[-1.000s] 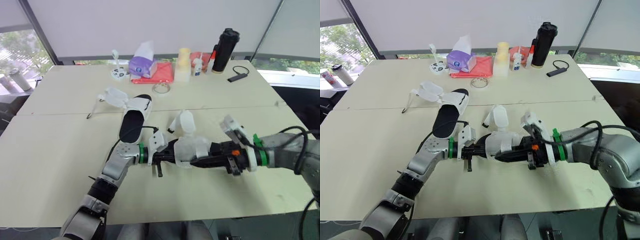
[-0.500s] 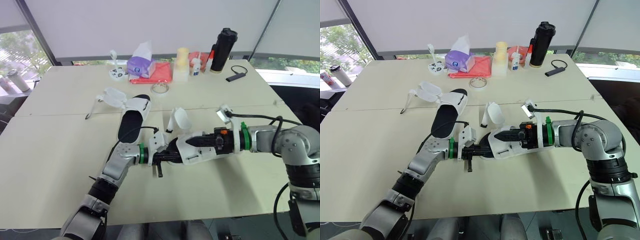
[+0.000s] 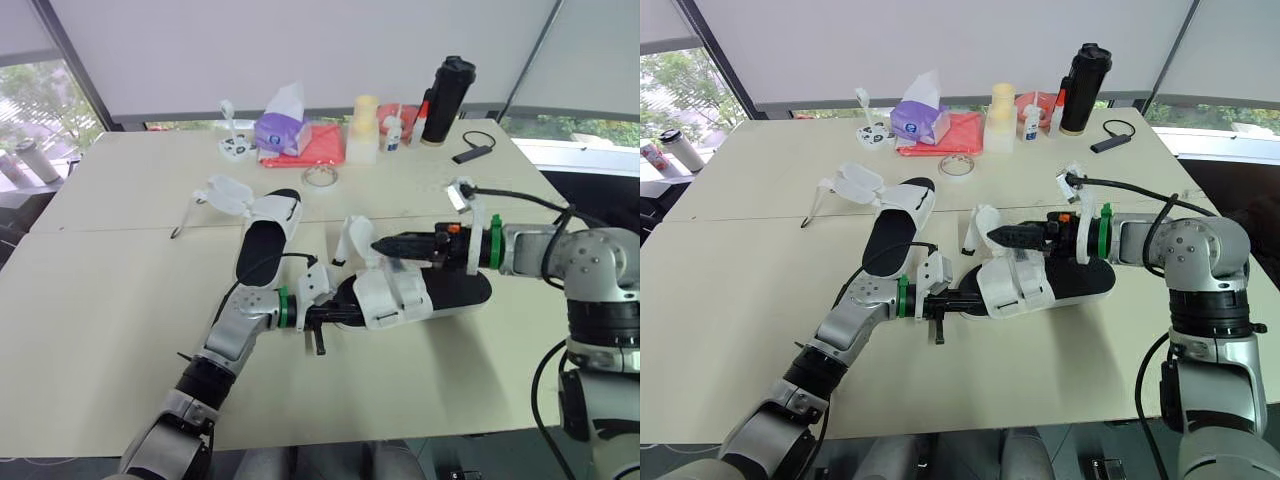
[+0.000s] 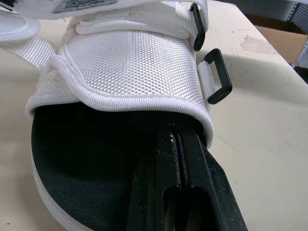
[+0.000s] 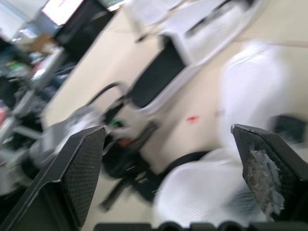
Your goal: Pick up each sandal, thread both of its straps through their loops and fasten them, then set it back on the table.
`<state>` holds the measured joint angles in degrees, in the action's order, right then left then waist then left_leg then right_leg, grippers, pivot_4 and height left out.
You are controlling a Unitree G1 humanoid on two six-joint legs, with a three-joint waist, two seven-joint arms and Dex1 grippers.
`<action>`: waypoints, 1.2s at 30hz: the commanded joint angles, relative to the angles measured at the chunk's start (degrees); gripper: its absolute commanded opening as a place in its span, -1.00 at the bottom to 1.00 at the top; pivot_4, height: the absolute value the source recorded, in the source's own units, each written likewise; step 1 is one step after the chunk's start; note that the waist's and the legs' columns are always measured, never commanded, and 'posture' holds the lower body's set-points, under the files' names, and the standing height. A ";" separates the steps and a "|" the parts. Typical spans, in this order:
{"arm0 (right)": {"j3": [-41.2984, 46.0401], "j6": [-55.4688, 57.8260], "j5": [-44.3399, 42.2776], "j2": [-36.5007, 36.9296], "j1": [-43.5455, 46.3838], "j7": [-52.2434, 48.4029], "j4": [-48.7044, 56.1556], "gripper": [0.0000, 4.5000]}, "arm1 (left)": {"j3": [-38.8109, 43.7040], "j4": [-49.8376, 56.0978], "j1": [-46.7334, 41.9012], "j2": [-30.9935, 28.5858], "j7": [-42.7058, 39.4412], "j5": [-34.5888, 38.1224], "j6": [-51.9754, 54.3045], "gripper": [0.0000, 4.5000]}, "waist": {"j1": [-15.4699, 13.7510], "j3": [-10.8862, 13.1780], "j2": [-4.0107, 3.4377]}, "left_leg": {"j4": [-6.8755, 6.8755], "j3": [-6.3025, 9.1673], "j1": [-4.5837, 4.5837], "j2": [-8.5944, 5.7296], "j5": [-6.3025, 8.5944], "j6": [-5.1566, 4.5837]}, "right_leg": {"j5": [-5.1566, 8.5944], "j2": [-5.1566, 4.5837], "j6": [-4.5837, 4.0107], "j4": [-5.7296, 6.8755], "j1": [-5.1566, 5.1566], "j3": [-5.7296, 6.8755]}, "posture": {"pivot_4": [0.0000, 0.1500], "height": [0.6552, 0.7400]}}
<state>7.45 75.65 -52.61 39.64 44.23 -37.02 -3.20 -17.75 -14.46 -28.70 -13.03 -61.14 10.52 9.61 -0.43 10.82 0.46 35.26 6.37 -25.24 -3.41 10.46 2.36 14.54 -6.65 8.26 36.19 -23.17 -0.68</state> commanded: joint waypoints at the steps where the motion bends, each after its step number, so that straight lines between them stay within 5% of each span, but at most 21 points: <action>1: 1.39 -1.84 1.50 0.19 2.24 -0.28 -0.20 0.99 | -0.45 0.32 0.02 0.09 0.28 -0.49 -0.44 -1.00 | -0.03 0.00 0.00 | 0.00 0.00 0.00 0.00 0.00 0.00 | 0.00 0.00 0.00 0.00 0.00 0.00 | 1.00 1.00; 9: -6.88 -4.74 11.85 9.25 2.12 -2.65 0.75 0.99 | -0.66 0.31 0.33 0.05 0.44 -0.83 -0.96 -1.00 | -0.18 0.01 -0.01 | 0.00 0.00 -0.01 -0.04 0.00 0.00 | 0.00 -0.01 0.01 0.00 0.00 0.00 | 1.00 1.00; 16: -6.81 -1.48 9.79 13.35 -3.54 -8.37 6.97 0.99 | -0.54 0.32 0.03 -0.15 0.40 -0.70 -1.18 -1.00 | 0.15 0.00 -0.03 | -0.03 -0.01 0.00 -0.01 0.00 0.00 | 0.00 -0.01 0.01 0.00 -0.02 0.00 | 1.00 1.00; 36: -1.05 10.53 0.82 3.60 -12.04 -4.32 20.71 0.99 | 1.27 5.59 -1.69 -1.30 -0.10 1.78 1.50 -1.00 | 0.24 0.00 -0.02 | -0.03 0.02 -0.01 0.01 0.00 0.00 | 0.00 0.00 0.01 0.01 -0.03 0.00 | 1.00 1.00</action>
<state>5.05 85.17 -49.42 43.77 32.02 -41.41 14.88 -17.50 -11.59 -29.31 -14.30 -61.04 10.74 10.97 -0.18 10.82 0.44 35.23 6.39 -25.25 -3.40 10.46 2.36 14.54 -6.64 8.27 36.20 -23.20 -0.68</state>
